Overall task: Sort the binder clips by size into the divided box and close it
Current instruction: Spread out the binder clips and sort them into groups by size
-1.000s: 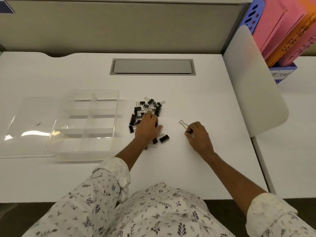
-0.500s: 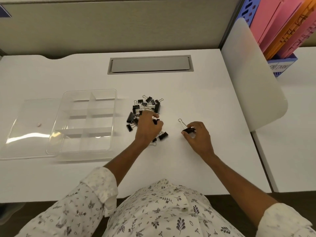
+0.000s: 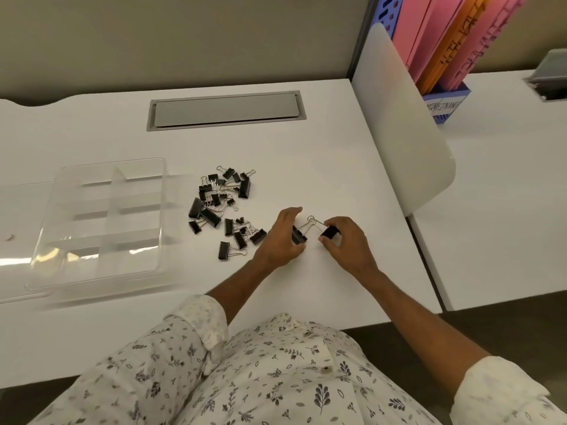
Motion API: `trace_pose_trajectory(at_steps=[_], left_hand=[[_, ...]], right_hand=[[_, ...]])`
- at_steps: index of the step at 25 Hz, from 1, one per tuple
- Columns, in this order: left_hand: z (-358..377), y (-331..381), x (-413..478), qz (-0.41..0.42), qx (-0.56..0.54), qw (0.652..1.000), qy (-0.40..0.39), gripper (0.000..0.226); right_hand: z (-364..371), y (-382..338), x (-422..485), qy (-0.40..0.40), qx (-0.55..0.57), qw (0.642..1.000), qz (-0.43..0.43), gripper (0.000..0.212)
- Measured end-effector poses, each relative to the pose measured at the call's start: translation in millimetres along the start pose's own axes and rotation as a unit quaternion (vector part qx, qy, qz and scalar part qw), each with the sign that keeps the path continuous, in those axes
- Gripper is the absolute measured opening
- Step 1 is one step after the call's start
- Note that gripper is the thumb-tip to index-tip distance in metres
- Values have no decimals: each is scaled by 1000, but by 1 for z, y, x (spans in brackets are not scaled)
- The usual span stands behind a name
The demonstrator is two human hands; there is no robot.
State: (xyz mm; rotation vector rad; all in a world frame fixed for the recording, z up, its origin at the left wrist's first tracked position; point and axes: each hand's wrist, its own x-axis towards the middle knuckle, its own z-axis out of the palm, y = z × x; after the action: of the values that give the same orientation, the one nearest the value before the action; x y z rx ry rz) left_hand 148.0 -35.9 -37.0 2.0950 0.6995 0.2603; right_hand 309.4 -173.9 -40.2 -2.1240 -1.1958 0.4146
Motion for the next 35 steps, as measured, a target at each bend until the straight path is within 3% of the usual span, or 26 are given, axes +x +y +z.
trace_pose_trajectory(at_steps=[6, 12, 17, 23, 29, 32, 35], left_hand=[[5, -1, -8, 4, 23, 1000, -20, 92], [-15, -20, -23, 0, 116, 992, 54, 71], [-57, -42, -34, -45, 132, 986, 88, 64], [-110, -75, -44, -124, 201, 962, 138, 54], [-138, -97, -48, -149, 229, 954, 126, 52], [-141, -97, -50, -142, 244, 951, 130, 58], [-140, -100, -49, -136, 275, 943, 130, 60]], right_hand=[[1, 15, -16, -50, -62, 997, -14, 46], [13, -7, 4, -14, -70, 996, -59, 38], [40, -44, 33, 4, -125, 985, -121, 32], [77, -89, 85, -121, -145, 967, -172, 53], [104, -106, 124, -214, -232, 926, -206, 70], [109, -107, 127, -202, -236, 927, -212, 62], [107, -104, 127, -155, -176, 951, -202, 37]])
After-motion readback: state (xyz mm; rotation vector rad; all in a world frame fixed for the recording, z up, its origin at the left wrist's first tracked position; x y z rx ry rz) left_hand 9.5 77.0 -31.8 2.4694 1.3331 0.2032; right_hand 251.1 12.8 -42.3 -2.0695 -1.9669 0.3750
